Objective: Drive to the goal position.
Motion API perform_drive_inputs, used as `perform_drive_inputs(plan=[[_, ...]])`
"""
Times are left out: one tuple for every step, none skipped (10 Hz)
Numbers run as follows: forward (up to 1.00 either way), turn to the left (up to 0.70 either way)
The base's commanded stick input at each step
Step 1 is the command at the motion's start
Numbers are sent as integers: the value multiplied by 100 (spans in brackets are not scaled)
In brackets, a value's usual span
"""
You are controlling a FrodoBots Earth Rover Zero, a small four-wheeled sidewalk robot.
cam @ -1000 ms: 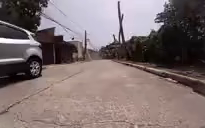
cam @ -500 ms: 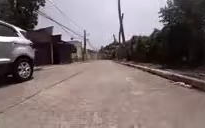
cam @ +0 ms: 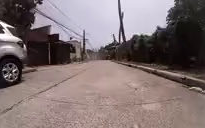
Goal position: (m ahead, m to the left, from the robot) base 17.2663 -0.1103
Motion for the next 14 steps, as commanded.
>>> perform_drive_inputs(plan=[[100,0],[100,0],[100,0],[100,0],[100,0],[100,0],[100,0],[100,0],[100,0],[100,0],[100,0],[100,0],[100,0],[100,0]])
